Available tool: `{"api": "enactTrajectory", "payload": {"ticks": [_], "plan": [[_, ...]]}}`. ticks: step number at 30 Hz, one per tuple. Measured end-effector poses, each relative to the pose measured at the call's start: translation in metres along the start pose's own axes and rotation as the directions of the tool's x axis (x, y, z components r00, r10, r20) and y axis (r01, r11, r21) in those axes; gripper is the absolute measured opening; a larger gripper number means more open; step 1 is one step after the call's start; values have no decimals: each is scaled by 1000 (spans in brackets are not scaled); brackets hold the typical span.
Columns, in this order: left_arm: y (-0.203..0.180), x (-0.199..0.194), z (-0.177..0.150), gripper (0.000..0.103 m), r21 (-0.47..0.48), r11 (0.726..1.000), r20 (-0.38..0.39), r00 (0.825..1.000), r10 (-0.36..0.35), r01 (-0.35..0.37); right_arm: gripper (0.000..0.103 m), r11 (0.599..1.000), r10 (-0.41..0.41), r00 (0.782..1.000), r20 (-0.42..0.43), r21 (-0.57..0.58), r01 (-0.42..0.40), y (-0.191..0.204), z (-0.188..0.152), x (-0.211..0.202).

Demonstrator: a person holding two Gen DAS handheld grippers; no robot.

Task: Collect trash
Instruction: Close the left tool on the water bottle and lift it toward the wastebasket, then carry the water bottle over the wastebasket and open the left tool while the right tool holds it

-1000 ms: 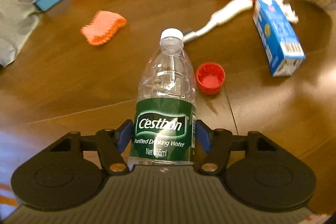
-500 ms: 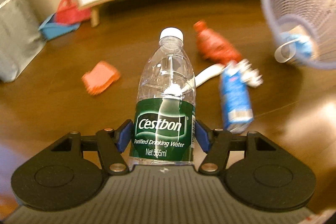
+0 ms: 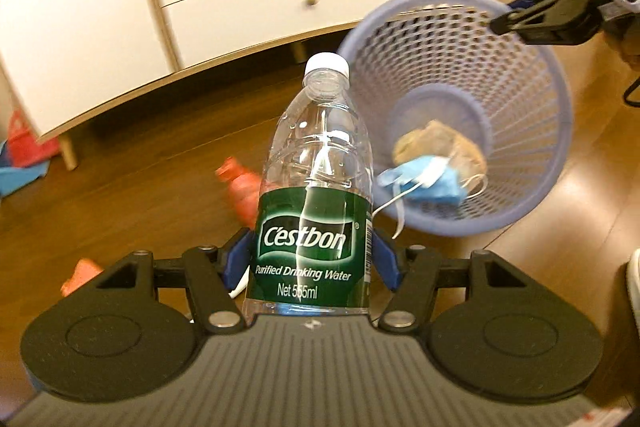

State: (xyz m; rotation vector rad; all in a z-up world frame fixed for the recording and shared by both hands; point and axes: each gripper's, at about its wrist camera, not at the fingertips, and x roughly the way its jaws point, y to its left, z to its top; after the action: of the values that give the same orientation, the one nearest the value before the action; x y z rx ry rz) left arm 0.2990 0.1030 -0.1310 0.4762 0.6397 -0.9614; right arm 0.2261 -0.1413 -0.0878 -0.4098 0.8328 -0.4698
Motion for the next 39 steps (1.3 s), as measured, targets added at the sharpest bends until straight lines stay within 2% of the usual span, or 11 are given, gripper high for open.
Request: {"api": "enactTrajectory", "payload": {"ticks": [13, 29, 39], "plan": [[-35, 18, 27, 60, 87, 992, 10, 996, -89, 87, 10, 1000, 3, 1000, -1, 8, -3, -2, -1, 0], [-45, 29, 42, 60, 123, 985, 23, 992, -123, 119, 10, 1000, 5, 1000, -1, 12, -5, -3, -1, 1], [-54, 39, 50, 60, 174, 974, 1, 989, -149, 146, 10, 1000, 9, 1000, 4, 1, -9, -2, -1, 0]]}}
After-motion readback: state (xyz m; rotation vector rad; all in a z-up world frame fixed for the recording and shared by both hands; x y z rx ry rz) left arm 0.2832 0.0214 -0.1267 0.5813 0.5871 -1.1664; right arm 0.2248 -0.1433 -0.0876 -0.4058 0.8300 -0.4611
